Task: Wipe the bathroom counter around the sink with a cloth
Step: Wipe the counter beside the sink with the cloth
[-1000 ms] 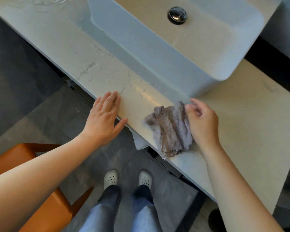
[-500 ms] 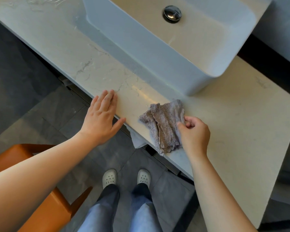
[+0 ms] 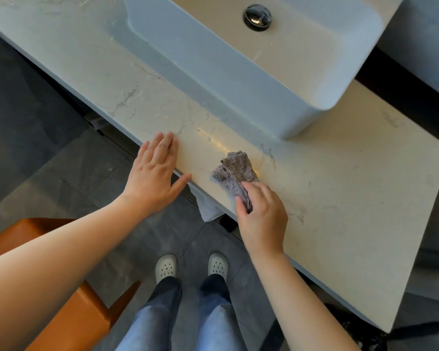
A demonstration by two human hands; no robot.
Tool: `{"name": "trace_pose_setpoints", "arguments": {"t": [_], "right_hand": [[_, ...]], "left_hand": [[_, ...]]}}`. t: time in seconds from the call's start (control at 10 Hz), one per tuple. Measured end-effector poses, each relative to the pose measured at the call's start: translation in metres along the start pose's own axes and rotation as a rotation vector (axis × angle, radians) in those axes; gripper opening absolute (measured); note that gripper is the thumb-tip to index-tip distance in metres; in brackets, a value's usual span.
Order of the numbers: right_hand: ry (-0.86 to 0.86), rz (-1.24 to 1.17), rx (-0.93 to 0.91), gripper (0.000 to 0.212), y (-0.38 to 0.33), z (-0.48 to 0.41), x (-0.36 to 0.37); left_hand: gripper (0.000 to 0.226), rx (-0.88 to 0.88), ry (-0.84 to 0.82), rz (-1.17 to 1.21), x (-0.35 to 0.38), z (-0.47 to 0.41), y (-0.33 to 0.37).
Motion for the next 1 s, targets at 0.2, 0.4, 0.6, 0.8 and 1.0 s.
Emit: {"name": "trace_pose_setpoints", "arguments": {"t": [0.2, 0.4, 0.6, 0.8, 1.0], "right_hand": [[-0.141, -0.819, 0.383, 0.023, 0.04, -0.023, -0.01], [0.218, -0.302, 0.414, 0.033, 0.084, -0.02, -0.043], [0.0, -0.075, -0.101, 0.046, 0.014, -0.013, 0.008], [0.083, -0.014, -0.096, 0.034, 0.024, -0.017, 0.02], [0.331, -0.335, 0.095, 0.029, 0.049, -0.046, -0.017]], "left_hand": [[0.085, 0.006, 0.003, -0.002, 0.0, 0.001, 0.001], [0.086, -0.002, 0.003, -0.004, 0.001, 0.0, 0.001], [0.085, -0.01, 0.008, -0.008, 0.0, 0.001, 0.002], [0.083, -0.008, 0.013, -0.006, 0.001, 0.0, 0.001], [0.083, -0.009, 0.01, -0.002, 0.003, 0.0, 0.001]]}}
Point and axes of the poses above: each hand's wrist, its own z-axis away from the middle knuckle, its own x-axis out of the palm, y = z × x, the point moved 9 cm from there along -z, towards the middle knuckle, and after that the axes turned 14 degrees about -x, right-handed, at the moved point
